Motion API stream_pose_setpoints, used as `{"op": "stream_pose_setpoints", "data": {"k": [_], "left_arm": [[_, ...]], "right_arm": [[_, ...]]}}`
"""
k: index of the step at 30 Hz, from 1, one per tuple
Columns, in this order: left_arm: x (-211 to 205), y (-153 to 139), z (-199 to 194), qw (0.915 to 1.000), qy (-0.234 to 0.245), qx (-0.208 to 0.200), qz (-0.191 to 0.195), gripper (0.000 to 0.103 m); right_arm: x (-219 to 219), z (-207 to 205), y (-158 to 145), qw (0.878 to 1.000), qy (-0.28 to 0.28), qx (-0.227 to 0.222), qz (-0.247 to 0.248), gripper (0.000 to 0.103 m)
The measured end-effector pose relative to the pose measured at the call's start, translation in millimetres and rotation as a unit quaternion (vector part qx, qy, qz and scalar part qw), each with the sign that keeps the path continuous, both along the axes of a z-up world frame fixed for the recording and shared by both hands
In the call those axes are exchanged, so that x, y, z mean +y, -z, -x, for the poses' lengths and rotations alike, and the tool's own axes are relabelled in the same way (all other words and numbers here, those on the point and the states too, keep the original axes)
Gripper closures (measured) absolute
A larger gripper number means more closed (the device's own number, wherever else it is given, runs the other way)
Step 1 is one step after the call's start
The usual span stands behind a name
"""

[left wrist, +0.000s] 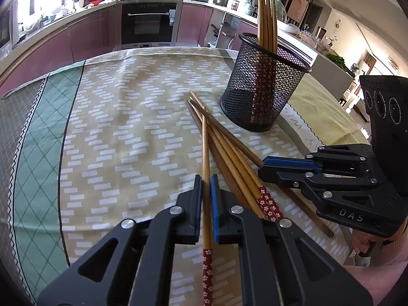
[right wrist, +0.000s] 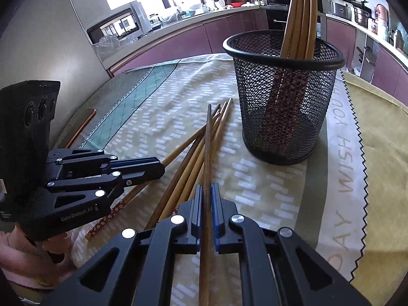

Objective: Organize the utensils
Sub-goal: 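Lift the held chopstick upright over the cup with the right tool while the left tool raises its own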

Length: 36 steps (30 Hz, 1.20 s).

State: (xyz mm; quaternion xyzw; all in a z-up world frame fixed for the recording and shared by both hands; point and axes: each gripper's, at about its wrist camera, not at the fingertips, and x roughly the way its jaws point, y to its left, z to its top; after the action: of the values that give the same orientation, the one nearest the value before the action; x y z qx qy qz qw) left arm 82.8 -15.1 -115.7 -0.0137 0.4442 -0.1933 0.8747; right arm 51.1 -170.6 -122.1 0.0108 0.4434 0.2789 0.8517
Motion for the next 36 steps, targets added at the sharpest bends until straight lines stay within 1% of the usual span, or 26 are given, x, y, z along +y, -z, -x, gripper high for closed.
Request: {"op": "stream_pose_setpoints", "data": {"k": [3, 9, 13, 17, 21, 24, 30, 36], "left_arm": [[0, 2, -4, 1.0, 0.001, 0.004, 0.002, 0.095], [-5, 2, -9, 0.9999, 0.008, 0.001, -0.013, 0.093], [-9, 2, -15, 0.9998, 0.01, 0.0, -0.017, 0.093], [-8, 0, -15, 0.9998, -0.004, -0.003, -0.018, 0.096], [-5, -8, -11, 0.9999, -0.003, -0.009, -0.003, 0.096], [0, -19, -9, 0.9997, 0.003, -0.013, 0.021, 0.096], [4, -46, -3, 0.9977, 0.019, -0.034, 0.056, 0.096], [11, -76, 0, 0.9934, 0.034, -0.054, 0.095, 0.096]], "right_arm": [[2, -3, 2, 1.0, 0.001, 0.0, 0.003, 0.095], [11, -7, 1, 1.0, 0.001, -0.007, 0.015, 0.095], [14, -9, 1, 1.0, 0.004, -0.009, 0.01, 0.096], [11, -5, -5, 1.0, 0.005, -0.023, 0.001, 0.097], [4, 3, -19, 0.999, -0.002, -0.048, -0.014, 0.097], [-3, 8, -30, 0.998, -0.003, -0.064, -0.026, 0.097], [-20, 8, -51, 0.995, 0.009, -0.085, -0.051, 0.097], [-38, 11, -69, 0.991, 0.023, -0.11, -0.068, 0.097]]}}
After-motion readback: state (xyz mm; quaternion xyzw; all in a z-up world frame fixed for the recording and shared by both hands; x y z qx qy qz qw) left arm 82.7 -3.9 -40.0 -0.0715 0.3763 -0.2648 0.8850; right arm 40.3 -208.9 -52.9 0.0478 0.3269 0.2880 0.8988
